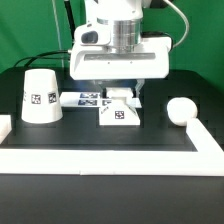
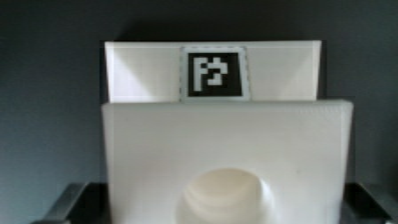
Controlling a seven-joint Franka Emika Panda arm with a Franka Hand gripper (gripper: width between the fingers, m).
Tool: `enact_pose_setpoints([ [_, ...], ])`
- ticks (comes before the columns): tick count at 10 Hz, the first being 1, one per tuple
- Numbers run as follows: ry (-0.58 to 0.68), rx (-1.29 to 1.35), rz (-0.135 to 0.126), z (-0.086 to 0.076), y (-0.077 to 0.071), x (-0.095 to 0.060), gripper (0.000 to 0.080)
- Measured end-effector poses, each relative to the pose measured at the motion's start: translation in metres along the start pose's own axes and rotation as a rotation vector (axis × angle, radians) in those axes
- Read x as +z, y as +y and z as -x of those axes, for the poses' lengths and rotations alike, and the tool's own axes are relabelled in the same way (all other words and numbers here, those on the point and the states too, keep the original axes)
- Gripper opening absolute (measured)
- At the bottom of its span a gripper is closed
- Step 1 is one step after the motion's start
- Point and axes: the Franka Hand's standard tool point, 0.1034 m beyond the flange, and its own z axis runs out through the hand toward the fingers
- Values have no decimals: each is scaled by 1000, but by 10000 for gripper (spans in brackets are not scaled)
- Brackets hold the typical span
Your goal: Assemble lamp
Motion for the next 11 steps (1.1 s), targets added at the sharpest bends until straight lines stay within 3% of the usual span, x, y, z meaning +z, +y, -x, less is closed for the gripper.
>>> enact_pose_setpoints([
  [1,2,-1,0,-3,-1,0,534],
  [8,77,-21,-4,-67,-15,-6,535],
  [11,107,-36,-7,-94,-28,-9,535],
])
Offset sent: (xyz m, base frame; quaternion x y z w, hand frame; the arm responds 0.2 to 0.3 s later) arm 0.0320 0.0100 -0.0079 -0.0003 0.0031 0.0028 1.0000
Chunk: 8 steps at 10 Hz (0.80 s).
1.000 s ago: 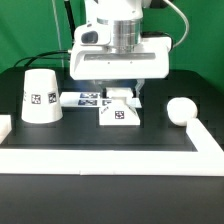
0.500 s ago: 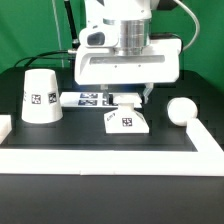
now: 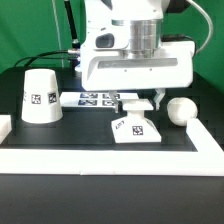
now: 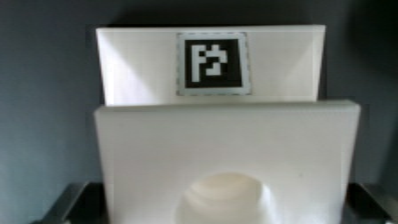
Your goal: Assemble lamp
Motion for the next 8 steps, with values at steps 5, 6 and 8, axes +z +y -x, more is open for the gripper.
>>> enact_pose_setpoints([
  [5,48,-10,-5,-44,-10,0,535],
  [6,59,-8,-6,-54,-11,0,535],
  [8,85,5,-10,-76,-18,1,535],
])
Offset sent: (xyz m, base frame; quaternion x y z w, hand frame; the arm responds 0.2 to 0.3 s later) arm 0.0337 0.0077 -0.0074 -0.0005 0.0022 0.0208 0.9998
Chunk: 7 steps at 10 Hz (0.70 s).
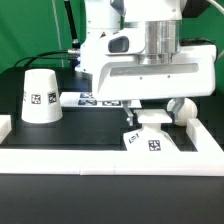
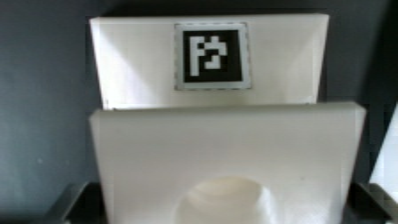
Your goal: Assemble lamp
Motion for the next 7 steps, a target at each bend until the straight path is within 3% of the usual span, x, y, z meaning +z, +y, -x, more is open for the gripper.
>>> enact_pose_setpoints([
  [2,16,-7,-4,-17,-8,2,535],
  [7,8,1,-6,-19,-29,3,537],
])
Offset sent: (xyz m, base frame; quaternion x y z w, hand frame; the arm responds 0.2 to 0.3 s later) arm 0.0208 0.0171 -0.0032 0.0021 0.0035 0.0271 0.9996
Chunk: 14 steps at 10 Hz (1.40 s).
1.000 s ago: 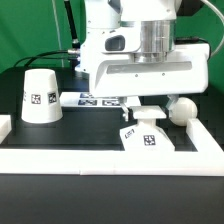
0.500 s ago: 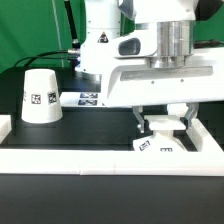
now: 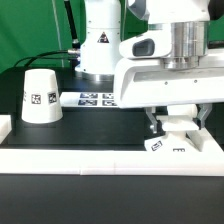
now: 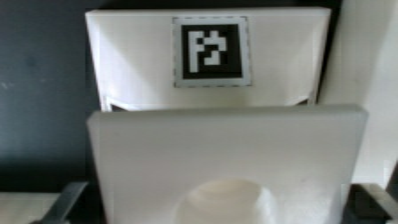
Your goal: Assemble lamp
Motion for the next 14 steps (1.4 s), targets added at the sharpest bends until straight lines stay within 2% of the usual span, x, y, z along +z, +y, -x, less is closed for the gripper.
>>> enact_pose_setpoints([
  [3,3,24,10,0,-1,0,537],
  [5,2,5,8,8,-3,-3,537],
  [6,-4,-6,8,16,-4,-5,663],
  [8,-11,-22,8,35,-5,-16,688],
  [12,-37,-35,11,90,-5,-35,699],
  [14,-49,-51,10,116,-12,-43,699],
])
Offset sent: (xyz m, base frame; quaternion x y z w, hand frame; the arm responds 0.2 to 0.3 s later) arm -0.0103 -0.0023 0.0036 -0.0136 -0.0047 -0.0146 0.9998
